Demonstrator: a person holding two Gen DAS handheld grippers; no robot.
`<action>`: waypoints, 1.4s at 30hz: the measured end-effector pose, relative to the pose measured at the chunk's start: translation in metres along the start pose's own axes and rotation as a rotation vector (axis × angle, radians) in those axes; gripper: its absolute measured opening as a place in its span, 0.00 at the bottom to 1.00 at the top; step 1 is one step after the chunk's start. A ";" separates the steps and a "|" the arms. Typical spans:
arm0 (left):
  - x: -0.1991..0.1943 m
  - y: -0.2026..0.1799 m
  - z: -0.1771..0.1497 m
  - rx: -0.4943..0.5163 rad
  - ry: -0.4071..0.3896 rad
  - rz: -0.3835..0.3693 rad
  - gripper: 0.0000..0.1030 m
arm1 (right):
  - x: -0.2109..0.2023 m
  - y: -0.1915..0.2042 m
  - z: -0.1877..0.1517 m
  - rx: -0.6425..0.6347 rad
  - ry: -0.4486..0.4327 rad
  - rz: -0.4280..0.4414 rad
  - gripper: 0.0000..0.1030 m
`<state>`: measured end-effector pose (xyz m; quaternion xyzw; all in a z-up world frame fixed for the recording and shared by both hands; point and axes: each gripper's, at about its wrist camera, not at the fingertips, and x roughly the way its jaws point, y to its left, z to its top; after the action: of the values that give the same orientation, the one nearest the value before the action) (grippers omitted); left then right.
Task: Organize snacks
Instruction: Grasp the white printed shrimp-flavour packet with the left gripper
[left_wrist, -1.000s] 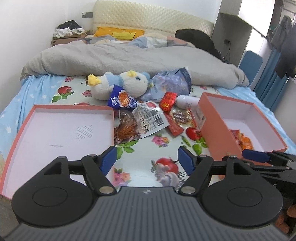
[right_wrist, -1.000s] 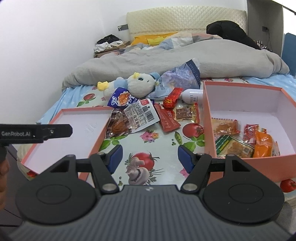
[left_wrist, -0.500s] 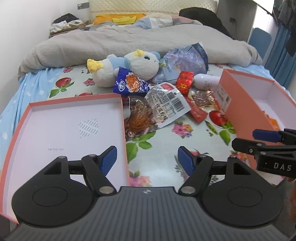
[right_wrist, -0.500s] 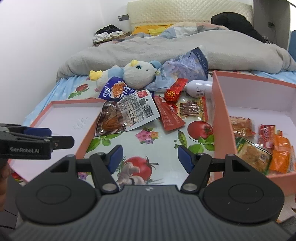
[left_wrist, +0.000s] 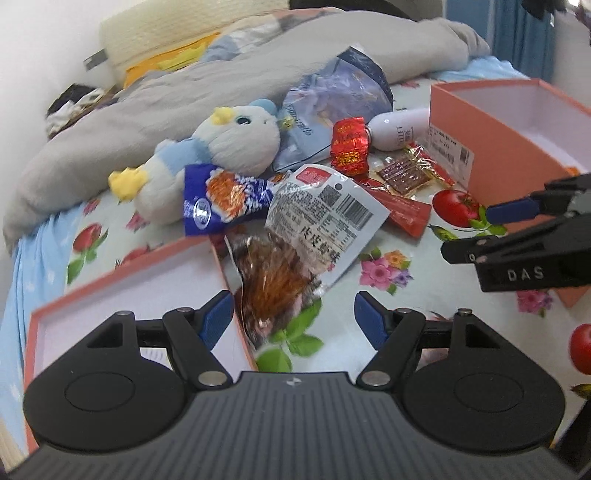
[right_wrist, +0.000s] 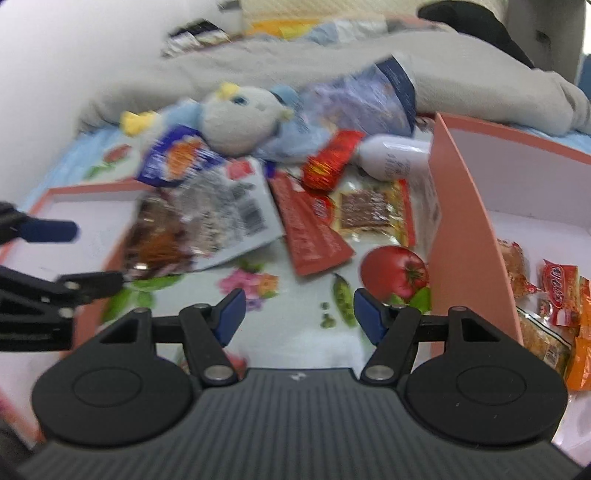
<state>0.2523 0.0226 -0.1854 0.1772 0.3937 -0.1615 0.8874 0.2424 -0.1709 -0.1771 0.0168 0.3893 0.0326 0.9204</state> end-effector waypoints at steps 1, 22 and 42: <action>0.006 0.000 0.003 0.024 0.004 0.001 0.74 | 0.004 -0.002 0.003 0.008 0.001 0.006 0.64; 0.101 0.001 0.030 0.391 0.062 -0.012 0.80 | 0.086 0.004 0.037 -0.200 0.077 -0.085 0.64; 0.112 0.026 0.038 0.200 0.108 -0.150 0.45 | 0.095 0.006 0.044 -0.178 0.039 -0.086 0.17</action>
<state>0.3587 0.0128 -0.2412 0.2434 0.4351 -0.2559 0.8282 0.3391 -0.1582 -0.2140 -0.0822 0.4032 0.0279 0.9110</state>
